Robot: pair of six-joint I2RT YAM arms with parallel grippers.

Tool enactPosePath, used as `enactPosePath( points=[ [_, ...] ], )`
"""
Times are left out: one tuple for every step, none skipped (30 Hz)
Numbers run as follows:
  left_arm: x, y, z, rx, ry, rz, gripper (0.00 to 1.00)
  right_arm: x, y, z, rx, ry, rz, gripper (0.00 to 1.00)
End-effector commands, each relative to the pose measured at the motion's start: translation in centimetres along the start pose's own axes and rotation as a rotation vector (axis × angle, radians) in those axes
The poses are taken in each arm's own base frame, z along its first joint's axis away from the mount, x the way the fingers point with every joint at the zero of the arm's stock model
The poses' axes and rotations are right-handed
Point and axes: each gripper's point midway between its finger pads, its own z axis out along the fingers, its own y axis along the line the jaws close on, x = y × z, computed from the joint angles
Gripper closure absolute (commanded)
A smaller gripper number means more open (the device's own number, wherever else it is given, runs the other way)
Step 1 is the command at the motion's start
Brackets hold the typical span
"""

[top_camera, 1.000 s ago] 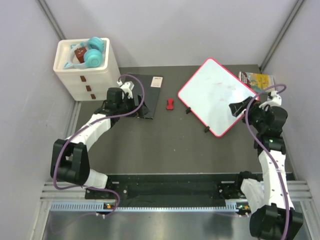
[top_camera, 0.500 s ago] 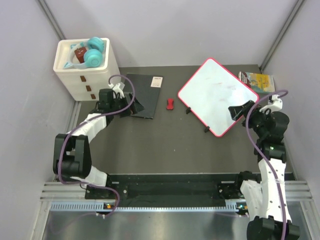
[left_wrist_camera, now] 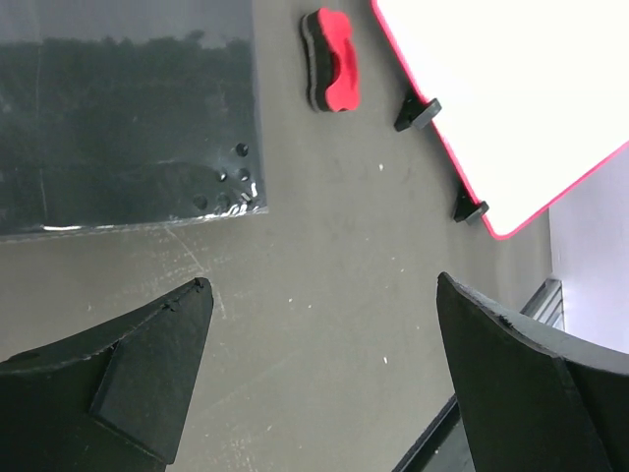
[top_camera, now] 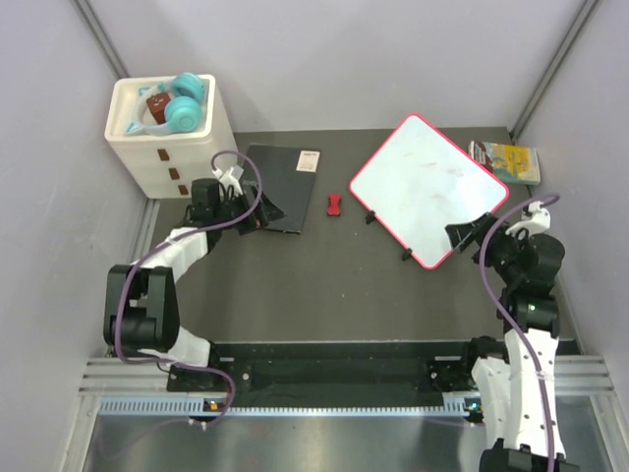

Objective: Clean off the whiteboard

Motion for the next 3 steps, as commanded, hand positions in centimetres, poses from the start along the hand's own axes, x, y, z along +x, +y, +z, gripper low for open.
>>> enactPosePath(
  points=[
    [-1.72, -2.47, -1.41, 0.064, -0.07, 0.108, 0.01, 0.49, -0.19, -0.29, -0.004, 0.0, -0.013, 0.01],
    [-1.74, -2.44, -1.51, 0.058, -0.069, 0.117, 0.01, 0.76, -0.32, -0.32, -0.002, 0.001, -0.011, 0.01],
    [-2.22, -1.91, -1.55, 0.019, -0.092, 0.121, 0.01, 1.0, -0.47, -0.32, 0.001, 0.005, -0.008, 0.01]
  ],
)
